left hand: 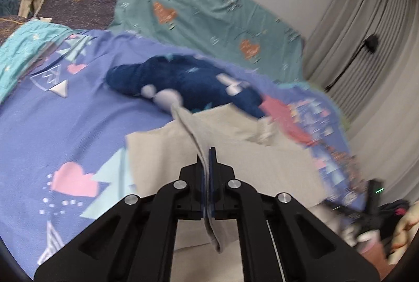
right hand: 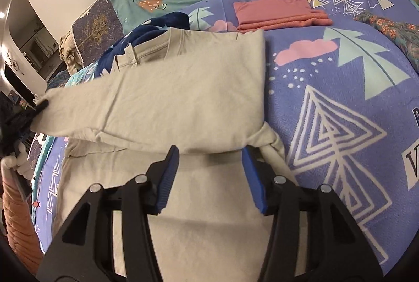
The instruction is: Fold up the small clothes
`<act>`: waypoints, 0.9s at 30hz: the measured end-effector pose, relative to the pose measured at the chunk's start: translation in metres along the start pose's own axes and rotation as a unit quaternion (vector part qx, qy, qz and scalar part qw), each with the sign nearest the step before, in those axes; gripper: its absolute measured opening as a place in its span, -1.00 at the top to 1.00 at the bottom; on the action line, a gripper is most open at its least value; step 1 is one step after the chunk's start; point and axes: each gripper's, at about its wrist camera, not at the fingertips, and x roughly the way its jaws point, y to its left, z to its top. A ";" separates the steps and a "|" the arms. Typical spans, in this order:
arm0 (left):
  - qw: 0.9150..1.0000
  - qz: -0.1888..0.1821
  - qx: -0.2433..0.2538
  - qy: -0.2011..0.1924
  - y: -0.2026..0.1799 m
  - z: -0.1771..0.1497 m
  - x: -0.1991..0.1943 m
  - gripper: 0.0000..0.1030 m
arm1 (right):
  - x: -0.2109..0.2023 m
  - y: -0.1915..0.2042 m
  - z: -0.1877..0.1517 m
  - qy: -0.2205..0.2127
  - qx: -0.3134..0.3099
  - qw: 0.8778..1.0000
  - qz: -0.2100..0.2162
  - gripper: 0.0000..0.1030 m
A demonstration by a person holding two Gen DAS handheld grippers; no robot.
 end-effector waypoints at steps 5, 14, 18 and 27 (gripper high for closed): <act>0.996 0.092 0.016 0.016 0.018 -0.018 0.017 0.70 | -0.013 0.000 0.010 -0.019 0.004 1.000 -0.002 0.01; 0.989 0.072 0.104 0.080 -0.033 -0.067 0.084 0.11 | 0.026 -0.014 0.067 -0.011 0.012 0.999 -0.050 0.01; 0.985 0.080 0.129 0.076 -0.042 -0.070 0.084 -0.06 | 0.070 -0.036 0.096 0.012 0.034 0.998 -0.051 -0.09; 0.986 0.080 0.129 0.073 -0.047 -0.073 0.083 -0.08 | 0.085 -0.028 0.121 -0.026 -0.005 0.993 -0.118 0.94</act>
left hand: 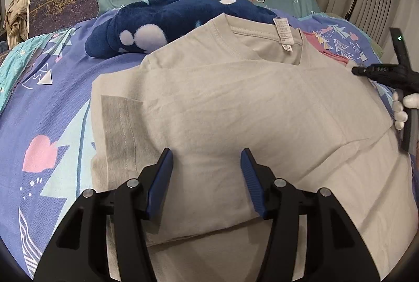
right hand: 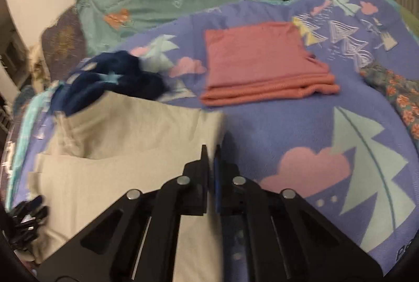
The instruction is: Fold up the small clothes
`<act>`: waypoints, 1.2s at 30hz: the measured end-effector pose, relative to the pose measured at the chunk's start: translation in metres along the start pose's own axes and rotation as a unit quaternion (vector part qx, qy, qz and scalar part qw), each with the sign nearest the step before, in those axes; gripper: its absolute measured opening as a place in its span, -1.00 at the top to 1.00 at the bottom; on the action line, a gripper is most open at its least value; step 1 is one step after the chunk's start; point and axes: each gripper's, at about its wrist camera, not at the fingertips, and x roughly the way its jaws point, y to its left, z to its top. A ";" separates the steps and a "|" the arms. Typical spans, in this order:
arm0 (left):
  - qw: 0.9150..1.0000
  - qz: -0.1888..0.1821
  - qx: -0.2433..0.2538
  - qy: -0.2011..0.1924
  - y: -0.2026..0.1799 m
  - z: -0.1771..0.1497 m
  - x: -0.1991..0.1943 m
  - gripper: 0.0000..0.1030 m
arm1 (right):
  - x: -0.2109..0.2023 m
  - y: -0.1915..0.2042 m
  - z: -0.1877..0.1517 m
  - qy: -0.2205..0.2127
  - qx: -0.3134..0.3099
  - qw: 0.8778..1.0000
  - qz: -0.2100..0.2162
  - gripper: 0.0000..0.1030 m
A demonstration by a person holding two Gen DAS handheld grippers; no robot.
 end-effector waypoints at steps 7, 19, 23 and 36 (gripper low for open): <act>1.000 -0.004 -0.002 -0.001 -0.001 0.000 0.000 -0.12 | -0.022 0.000 -0.011 -0.025 -0.022 0.999 -0.036 0.80; 1.000 0.008 -0.006 -0.009 0.001 -0.002 -0.011 -0.16 | -0.057 -0.003 -0.092 0.034 -0.054 0.995 0.076 0.96; 1.000 0.016 0.001 -0.020 0.022 0.025 -0.034 -0.16 | -0.076 -0.003 -0.069 0.021 -0.062 0.995 0.082 0.76; 0.996 0.036 0.055 0.057 0.035 0.127 0.091 -0.09 | 0.051 0.090 0.057 0.059 -0.222 0.969 0.085 -0.53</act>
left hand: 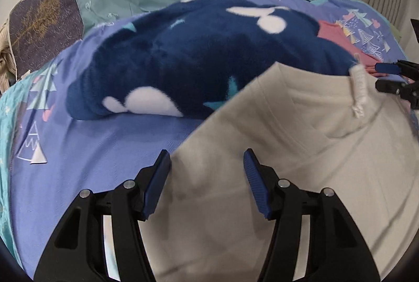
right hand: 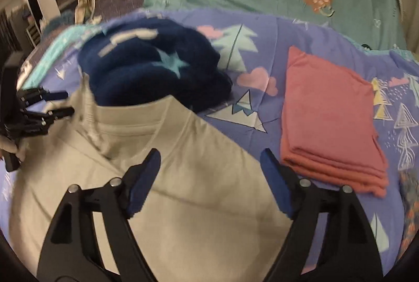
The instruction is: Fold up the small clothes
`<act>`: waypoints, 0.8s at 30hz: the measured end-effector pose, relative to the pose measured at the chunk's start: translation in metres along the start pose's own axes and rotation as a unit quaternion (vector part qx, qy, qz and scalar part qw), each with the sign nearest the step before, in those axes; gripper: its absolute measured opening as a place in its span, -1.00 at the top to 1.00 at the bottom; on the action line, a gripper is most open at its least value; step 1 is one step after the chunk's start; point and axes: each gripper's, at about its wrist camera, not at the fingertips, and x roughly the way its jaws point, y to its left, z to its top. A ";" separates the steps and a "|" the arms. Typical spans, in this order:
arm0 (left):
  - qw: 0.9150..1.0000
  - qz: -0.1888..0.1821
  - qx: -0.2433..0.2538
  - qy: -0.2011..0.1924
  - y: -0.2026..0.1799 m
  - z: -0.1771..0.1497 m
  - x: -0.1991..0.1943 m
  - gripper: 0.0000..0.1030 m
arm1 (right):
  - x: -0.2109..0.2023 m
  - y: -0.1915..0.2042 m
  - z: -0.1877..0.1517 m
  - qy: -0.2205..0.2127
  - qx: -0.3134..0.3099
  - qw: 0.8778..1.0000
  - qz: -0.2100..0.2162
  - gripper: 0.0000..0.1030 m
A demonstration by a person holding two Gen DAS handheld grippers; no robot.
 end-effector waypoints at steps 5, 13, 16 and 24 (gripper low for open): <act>0.995 0.099 -0.022 -0.019 0.012 -0.001 0.007 1.00 | 0.010 -0.009 -0.006 -0.022 0.031 0.995 -0.097 1.00; 0.989 0.043 -0.125 -0.071 0.075 -0.052 -0.062 0.62 | -0.052 -0.045 -0.063 -0.077 0.138 0.987 -0.026 0.86; 0.991 0.001 -0.119 -0.060 0.074 -0.086 -0.085 0.03 | -0.092 -0.031 -0.101 -0.084 0.119 0.989 -0.006 0.49; 0.992 -0.004 -0.122 -0.039 0.054 -0.146 -0.078 0.05 | -0.111 -0.011 -0.214 -0.042 0.148 0.988 0.008 0.48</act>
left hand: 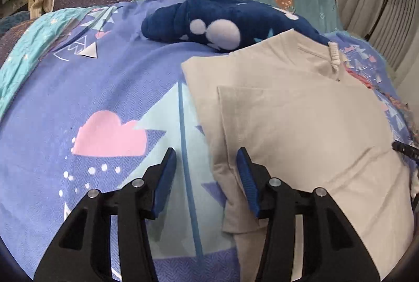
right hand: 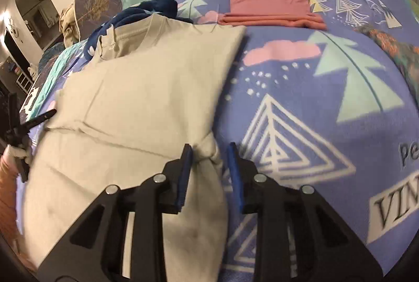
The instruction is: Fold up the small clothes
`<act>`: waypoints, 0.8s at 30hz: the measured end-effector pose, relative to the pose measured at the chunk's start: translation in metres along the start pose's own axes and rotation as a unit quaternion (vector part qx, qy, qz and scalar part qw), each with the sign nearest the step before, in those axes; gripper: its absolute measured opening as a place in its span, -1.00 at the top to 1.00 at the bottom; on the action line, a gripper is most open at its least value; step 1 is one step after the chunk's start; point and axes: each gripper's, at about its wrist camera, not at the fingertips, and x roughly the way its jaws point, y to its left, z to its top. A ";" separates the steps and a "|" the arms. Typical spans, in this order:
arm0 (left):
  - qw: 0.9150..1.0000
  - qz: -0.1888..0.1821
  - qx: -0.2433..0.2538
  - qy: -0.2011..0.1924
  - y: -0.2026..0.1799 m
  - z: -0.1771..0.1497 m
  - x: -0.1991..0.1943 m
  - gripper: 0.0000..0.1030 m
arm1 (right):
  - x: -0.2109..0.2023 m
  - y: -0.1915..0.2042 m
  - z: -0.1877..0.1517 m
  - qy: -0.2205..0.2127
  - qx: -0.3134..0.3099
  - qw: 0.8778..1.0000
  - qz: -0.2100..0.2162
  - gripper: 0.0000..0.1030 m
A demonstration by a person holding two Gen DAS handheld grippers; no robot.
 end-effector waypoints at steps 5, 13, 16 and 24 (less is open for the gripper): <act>1.000 0.030 0.005 0.001 -0.022 -0.012 -0.020 0.26 | -0.018 0.010 -0.001 -0.009 0.023 0.999 -0.029 0.45; 0.998 -0.058 0.008 0.013 -0.036 -0.111 -0.092 0.05 | -0.086 -0.012 -0.077 -0.008 0.054 0.998 0.017 0.23; 0.997 -0.079 -0.001 0.018 -0.035 -0.139 -0.117 0.05 | -0.099 -0.012 -0.111 0.006 0.068 0.996 0.051 0.23; 0.989 -0.141 -0.036 0.015 -0.050 -0.215 -0.163 0.05 | -0.135 -0.012 -0.162 0.004 0.093 0.990 0.105 0.24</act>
